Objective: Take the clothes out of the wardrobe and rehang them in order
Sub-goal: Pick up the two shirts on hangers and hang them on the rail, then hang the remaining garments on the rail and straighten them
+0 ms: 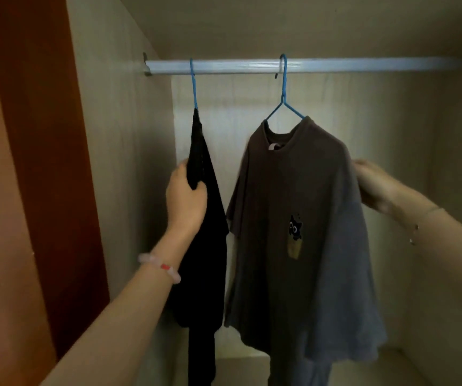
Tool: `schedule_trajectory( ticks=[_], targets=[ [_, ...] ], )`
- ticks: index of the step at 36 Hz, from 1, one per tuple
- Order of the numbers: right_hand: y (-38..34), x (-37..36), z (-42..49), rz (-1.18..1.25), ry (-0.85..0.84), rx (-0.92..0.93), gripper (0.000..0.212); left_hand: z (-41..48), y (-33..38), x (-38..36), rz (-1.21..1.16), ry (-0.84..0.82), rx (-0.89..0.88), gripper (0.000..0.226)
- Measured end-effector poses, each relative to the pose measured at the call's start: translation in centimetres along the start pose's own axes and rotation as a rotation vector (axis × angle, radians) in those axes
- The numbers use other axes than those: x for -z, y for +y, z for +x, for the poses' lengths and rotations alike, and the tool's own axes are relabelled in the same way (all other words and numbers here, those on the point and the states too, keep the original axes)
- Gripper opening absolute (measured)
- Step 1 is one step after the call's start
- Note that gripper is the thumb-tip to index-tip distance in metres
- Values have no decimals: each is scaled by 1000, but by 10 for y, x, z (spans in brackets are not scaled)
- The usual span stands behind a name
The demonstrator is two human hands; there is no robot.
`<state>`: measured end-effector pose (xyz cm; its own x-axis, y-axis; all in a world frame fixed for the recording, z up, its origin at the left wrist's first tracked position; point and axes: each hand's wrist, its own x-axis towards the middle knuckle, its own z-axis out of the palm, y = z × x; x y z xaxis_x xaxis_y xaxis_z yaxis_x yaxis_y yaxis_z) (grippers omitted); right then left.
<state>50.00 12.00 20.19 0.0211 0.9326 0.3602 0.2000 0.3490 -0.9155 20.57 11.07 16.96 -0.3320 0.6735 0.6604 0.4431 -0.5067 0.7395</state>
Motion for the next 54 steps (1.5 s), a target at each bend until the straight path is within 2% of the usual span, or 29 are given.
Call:
schedule_trajectory(
  ticks=[3,9,14,16,20,23,30,36,38,41,45,54],
  targets=[
    [39,2,-30,35,54,-117,37,-41,-31,-13,-105,-126,176,49],
    [126,-13,-122,36,233,-311,24,-134,-107,-31,-96,-375,436,35],
    [189,-63,-220,49,379,-501,16,-228,-177,-27,-78,-753,578,27],
    [207,-85,-263,49,464,-583,17,-261,-200,-16,-66,-929,571,18],
    [234,-140,-355,48,639,-748,18,-309,-225,30,-120,-1257,547,18],
    [240,-190,-428,154,785,-865,20,-334,-237,71,-143,-1461,533,21],
    [218,-321,-597,229,1068,-1136,12,-393,-273,154,-62,-1817,485,20],
    [204,-424,-708,309,1309,-1339,16,-457,-295,212,131,-2098,420,20],
    [205,-456,-738,406,1372,-1377,17,-475,-301,232,219,-2181,382,21],
    [203,-501,-775,511,1489,-1395,18,-493,-311,258,327,-2291,341,23],
    [191,-550,-807,491,1517,-1521,17,-505,-322,288,406,-2343,280,24],
    [155,-624,-884,616,1716,-1464,16,-552,-287,340,508,-2395,81,24]
  ],
)
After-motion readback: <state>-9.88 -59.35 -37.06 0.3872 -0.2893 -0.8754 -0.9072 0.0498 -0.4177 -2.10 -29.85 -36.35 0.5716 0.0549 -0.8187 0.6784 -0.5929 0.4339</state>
